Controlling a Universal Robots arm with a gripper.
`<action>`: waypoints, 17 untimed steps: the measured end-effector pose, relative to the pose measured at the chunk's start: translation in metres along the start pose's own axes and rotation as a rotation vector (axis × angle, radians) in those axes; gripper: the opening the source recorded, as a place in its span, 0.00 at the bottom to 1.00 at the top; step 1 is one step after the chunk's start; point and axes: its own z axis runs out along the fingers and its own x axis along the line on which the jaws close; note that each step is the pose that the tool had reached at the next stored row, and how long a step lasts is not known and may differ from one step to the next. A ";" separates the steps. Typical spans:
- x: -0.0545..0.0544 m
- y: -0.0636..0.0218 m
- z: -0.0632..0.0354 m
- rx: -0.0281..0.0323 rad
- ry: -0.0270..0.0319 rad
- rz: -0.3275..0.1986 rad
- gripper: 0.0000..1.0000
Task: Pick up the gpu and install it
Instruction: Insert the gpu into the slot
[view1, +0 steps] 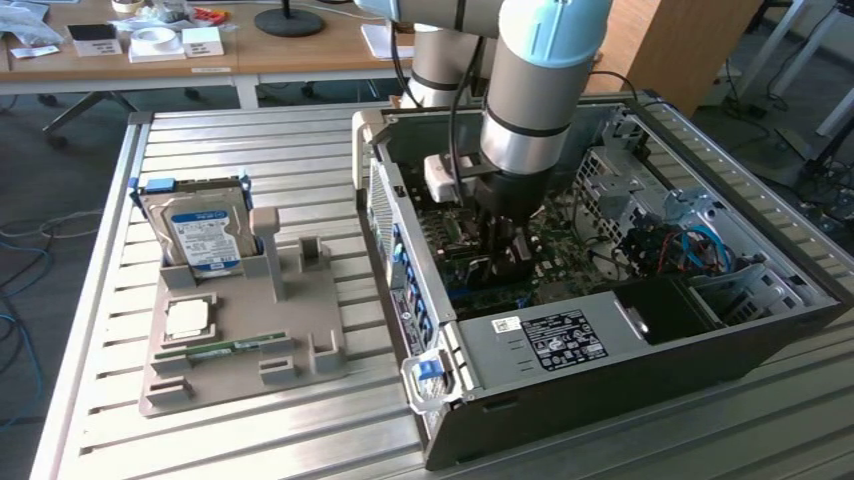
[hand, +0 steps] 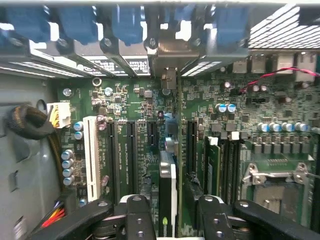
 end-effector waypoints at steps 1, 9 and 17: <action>0.000 -0.0002 -0.0035 -0.0001 0.0002 0.000 0.41; -0.001 -0.0019 -0.0310 0.0000 0.0000 0.000 0.41; -0.001 -0.0032 -0.0494 0.0000 0.0000 0.000 0.41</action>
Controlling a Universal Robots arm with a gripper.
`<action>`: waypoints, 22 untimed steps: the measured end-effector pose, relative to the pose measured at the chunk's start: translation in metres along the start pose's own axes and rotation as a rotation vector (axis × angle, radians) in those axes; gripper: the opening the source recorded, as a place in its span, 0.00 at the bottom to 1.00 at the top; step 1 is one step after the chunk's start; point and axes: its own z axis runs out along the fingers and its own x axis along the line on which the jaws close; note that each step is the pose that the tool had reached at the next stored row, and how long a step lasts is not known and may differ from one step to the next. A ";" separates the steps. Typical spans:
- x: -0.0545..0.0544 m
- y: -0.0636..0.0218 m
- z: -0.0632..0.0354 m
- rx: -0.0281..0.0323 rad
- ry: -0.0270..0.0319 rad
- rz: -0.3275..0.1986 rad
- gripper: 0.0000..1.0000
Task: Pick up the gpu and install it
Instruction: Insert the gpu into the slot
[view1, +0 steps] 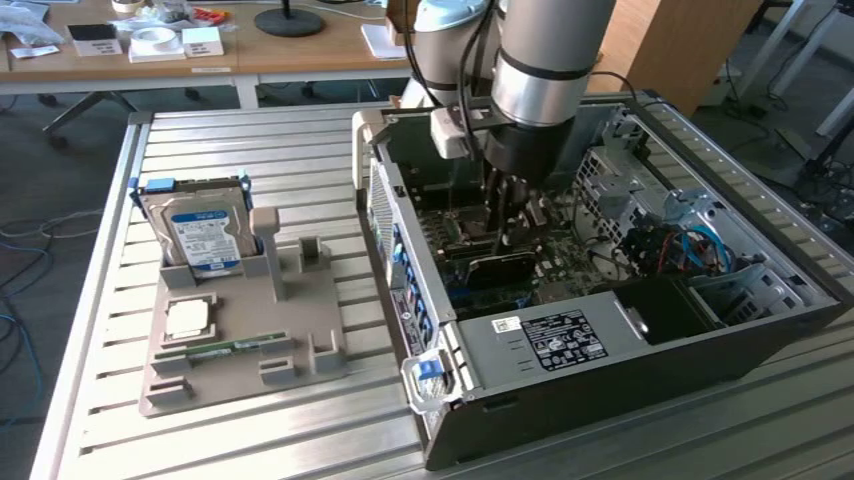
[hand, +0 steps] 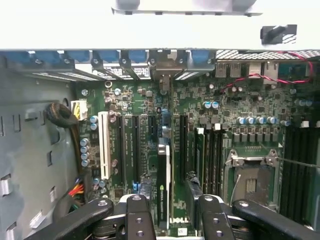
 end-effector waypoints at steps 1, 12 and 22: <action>0.000 -0.0003 -0.0012 0.0000 0.0001 0.000 0.41; 0.000 -0.0015 -0.0083 0.0000 0.0001 0.000 0.41; 0.000 -0.0046 -0.0140 -0.0011 -0.0110 0.001 0.41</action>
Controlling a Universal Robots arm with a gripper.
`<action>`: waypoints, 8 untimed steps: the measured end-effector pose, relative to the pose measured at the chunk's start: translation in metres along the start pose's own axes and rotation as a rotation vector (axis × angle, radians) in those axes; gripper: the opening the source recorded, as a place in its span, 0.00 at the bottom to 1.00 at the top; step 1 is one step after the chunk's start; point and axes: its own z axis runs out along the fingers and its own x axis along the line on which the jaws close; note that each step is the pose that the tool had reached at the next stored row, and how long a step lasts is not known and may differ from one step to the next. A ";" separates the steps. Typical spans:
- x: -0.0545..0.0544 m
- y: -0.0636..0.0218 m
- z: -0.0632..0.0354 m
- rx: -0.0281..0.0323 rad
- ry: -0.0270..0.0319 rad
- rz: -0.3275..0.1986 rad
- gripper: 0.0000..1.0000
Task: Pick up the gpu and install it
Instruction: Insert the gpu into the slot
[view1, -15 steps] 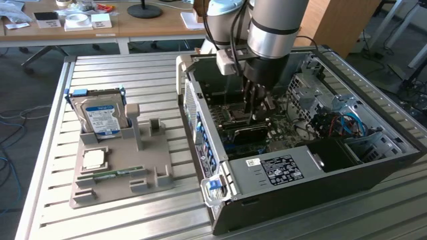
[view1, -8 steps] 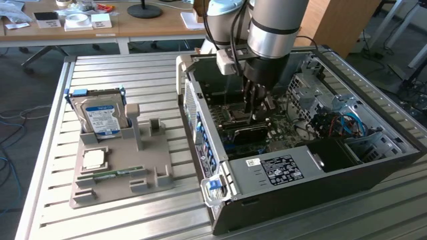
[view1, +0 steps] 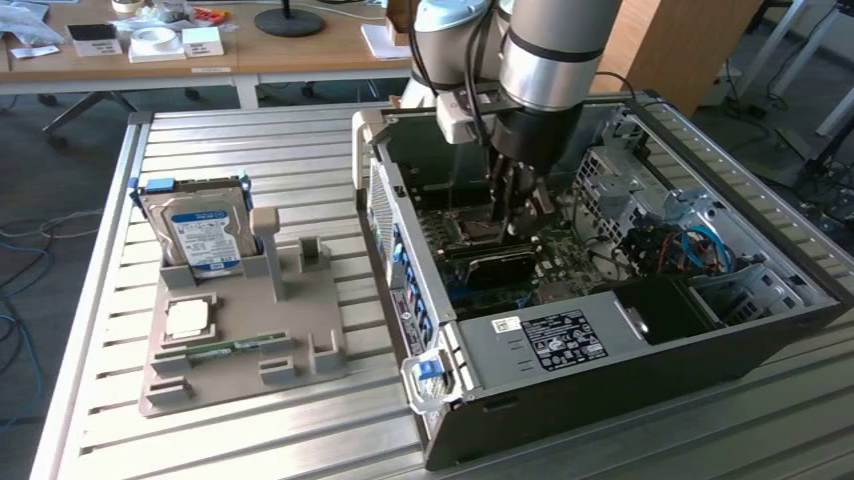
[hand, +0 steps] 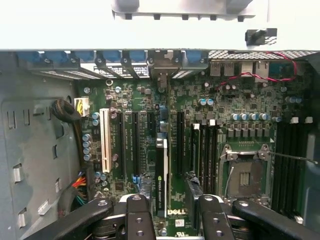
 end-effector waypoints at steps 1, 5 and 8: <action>0.000 -0.0005 -0.0005 -0.0003 -0.0025 0.000 0.41; 0.000 -0.0013 -0.0011 -0.0009 -0.0063 0.001 0.41; 0.000 -0.0013 -0.0011 -0.0009 -0.0062 0.001 0.41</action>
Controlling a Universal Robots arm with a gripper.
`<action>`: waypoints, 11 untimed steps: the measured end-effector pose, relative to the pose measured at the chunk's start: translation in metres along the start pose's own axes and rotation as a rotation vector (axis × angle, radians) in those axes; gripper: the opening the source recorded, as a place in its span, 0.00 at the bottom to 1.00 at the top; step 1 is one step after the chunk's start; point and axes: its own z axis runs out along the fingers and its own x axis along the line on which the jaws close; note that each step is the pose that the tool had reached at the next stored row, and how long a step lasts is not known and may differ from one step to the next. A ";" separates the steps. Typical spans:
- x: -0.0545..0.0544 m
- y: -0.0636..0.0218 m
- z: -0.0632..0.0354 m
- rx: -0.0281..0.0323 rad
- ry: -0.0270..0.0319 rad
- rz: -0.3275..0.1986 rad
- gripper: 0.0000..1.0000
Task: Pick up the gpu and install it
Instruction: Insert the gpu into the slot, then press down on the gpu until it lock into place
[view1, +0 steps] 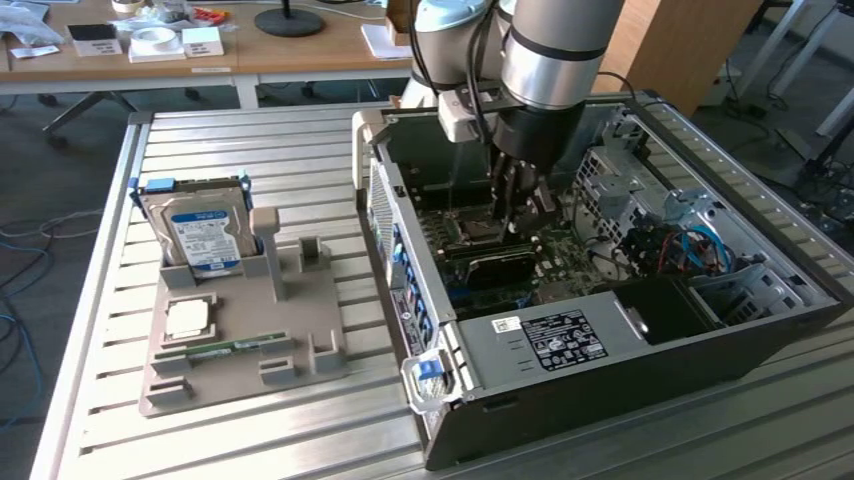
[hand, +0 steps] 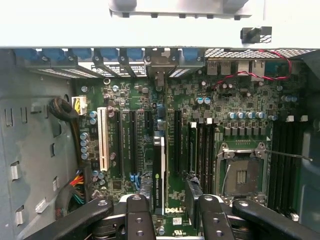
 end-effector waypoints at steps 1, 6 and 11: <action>0.000 0.0000 0.0000 0.0000 0.0001 0.000 0.41; 0.000 -0.0008 0.0000 -0.0213 0.0007 0.001 0.41; 0.000 -0.0010 0.0000 -0.0279 0.0006 0.001 0.41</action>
